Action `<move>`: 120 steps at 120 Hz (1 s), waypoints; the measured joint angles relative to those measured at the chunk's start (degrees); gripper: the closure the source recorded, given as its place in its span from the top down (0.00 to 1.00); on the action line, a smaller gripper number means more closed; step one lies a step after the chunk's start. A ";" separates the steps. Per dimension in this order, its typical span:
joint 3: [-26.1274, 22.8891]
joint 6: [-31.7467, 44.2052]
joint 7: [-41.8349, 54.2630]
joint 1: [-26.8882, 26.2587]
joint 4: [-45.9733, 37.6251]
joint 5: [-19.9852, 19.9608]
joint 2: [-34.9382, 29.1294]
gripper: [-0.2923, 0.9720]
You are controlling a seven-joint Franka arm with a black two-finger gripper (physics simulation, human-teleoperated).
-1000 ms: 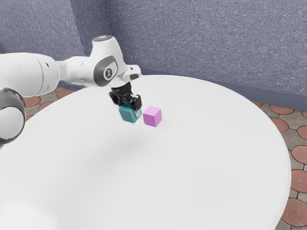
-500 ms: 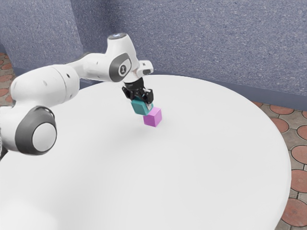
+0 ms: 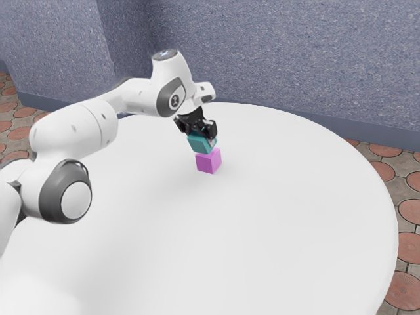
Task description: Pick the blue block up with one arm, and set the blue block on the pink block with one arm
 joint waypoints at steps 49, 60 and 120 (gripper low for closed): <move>-0.50 2.77 -0.32 0.04 1.52 -0.09 1.80 0.58; -0.49 2.92 -0.31 0.12 1.32 -0.11 1.79 0.61; -0.94 -2.54 0.74 7.45 -58.91 -5.48 -54.88 0.72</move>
